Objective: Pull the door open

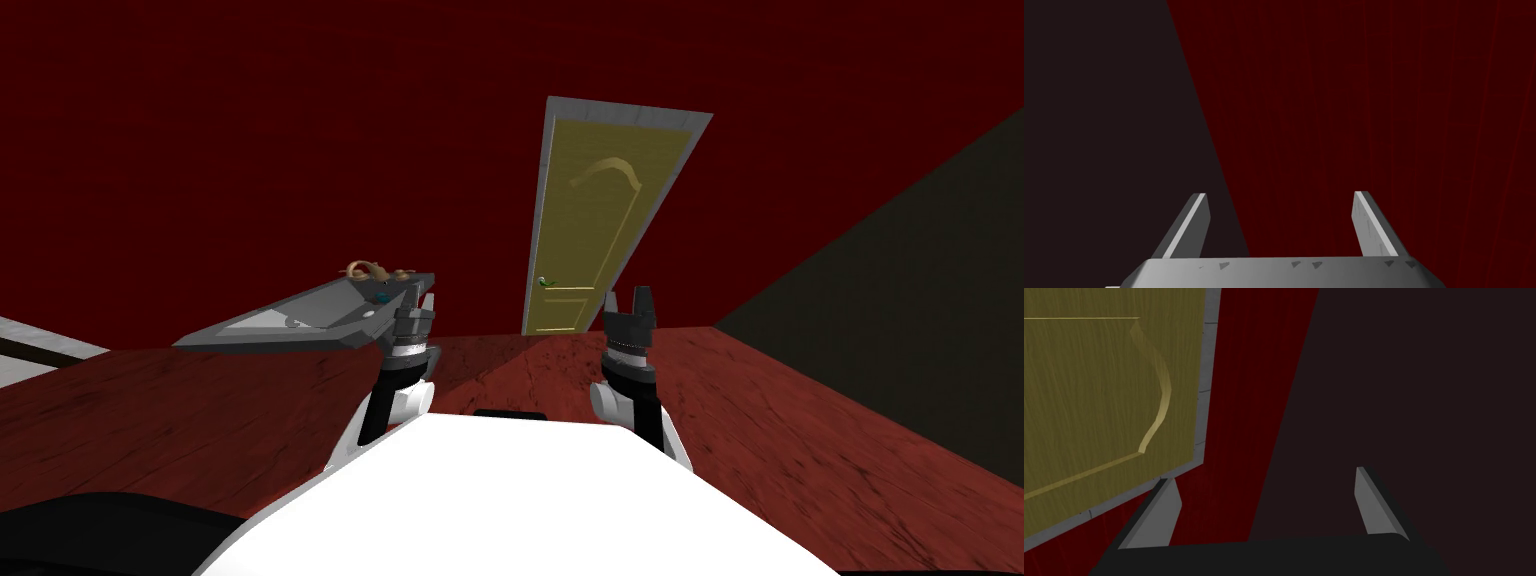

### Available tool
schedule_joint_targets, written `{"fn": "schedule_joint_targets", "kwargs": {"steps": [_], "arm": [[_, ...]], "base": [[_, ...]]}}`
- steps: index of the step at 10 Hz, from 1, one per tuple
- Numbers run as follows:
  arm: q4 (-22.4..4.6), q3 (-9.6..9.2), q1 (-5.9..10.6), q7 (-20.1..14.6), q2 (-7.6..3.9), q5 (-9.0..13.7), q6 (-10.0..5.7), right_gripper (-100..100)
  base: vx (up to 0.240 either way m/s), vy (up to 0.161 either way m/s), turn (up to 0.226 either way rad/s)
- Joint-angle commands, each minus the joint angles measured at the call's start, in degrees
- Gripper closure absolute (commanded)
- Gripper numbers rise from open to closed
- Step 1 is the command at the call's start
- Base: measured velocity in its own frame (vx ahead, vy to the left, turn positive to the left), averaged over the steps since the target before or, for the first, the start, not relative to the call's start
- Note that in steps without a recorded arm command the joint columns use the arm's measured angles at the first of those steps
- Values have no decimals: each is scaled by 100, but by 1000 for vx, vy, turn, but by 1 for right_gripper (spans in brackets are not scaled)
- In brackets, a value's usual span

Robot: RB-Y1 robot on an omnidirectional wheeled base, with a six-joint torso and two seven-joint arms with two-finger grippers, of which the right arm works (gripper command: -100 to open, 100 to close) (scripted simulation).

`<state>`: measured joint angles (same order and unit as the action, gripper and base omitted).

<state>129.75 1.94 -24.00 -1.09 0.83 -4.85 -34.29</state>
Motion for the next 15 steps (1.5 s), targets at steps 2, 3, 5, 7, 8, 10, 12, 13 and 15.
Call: {"fn": "schedule_joint_targets", "kwargs": {"steps": [2, 3, 5, 7, 8, 10, 12, 13, 15], "arm": [[-409, 36, 180, -81, -93, -38, -41, -100], [-605, 45, 253, -112, -129, -59, -56, -100], [-934, 61, 402, -176, -199, -101, -87, -100], [-1177, 71, 487, -212, -237, -125, -105, -100], [-1334, 81, 573, -249, -274, -149, -123, -100], [-1603, 90, 658, -286, -311, -173, -141, -100], [-1987, 111, 843, -365, -388, -225, -180, -100], [-2058, 111, 843, -365, -388, -225, -180, -100], [-2290, 122, 938, -405, -426, -251, -200, -100]], "base": [[97, -2, -1], [74, -4, 1], [83, -12, 0], [64, -8, 0], [87, 0, 1], [75, 0, 0], [66, -8, -1], [59, -7, 2], [50, -4, 0]]}}
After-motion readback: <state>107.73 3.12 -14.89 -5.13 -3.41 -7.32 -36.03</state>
